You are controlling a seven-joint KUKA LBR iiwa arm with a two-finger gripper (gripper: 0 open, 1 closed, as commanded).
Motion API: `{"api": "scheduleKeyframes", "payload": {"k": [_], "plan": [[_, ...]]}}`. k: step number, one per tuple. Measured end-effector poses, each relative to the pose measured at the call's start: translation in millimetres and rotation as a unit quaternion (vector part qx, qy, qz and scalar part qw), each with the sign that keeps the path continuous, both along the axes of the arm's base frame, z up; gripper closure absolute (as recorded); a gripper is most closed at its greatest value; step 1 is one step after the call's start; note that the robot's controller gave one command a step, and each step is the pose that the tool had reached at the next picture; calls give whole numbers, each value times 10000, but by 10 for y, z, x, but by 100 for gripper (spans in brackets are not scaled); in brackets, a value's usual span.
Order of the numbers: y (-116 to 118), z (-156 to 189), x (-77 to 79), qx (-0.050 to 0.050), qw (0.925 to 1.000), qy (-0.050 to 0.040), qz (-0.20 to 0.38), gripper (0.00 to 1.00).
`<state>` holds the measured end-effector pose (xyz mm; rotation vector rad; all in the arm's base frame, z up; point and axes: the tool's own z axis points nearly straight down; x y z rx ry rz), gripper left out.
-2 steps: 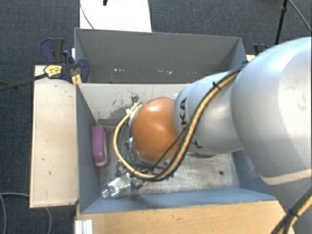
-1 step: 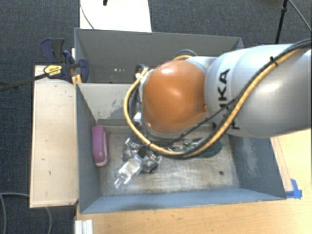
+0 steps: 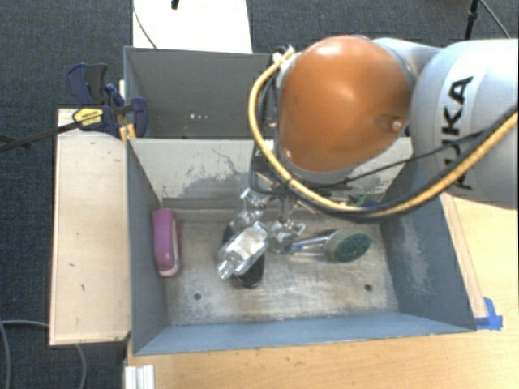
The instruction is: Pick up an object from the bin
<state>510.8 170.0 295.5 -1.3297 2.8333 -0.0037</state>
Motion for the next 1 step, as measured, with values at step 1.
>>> {"api": "scheduleKeyframes", "payload": {"k": [1], "plan": [[413,-178,527,5,9994,29,337,100]]}}
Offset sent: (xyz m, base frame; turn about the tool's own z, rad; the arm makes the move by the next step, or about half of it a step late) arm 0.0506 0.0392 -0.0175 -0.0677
